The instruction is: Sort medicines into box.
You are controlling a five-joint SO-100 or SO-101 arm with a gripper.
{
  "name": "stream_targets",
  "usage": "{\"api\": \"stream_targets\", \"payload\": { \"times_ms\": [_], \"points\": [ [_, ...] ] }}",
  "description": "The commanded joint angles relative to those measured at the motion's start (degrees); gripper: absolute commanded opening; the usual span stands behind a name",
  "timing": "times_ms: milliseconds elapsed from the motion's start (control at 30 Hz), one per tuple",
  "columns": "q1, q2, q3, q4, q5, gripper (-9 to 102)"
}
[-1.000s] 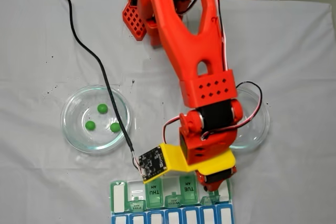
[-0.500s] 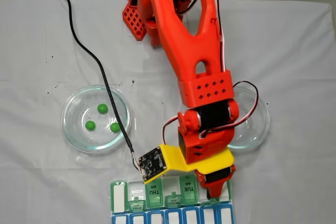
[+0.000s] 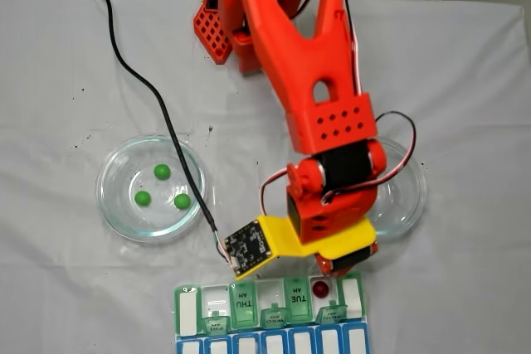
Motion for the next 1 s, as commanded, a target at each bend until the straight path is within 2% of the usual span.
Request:
{"api": "stream_targets", "payload": {
  "times_ms": [0,133,300,433,667,900,933,967],
  "points": [
    [-2.0,9.7,-3.8,4.3,-2.3,0],
    [-5.4,15.5,-4.7,9.8,-7.8,0],
    [-10.8,14.4,-11.0,22.8,-10.0,0],
    [-15.2,13.8,-4.9,19.6,-10.1,0],
    [-18.6,4.9,-8.8,30.5,-9.8,0],
    [-17.6,3.2,-7.5,28.9,-11.2,1],
    [-17.6,2.9,-7.5,28.9,-11.2,2],
    [-17.6,2.5,-7.6,29.2,-11.5,9]
  ]
}}
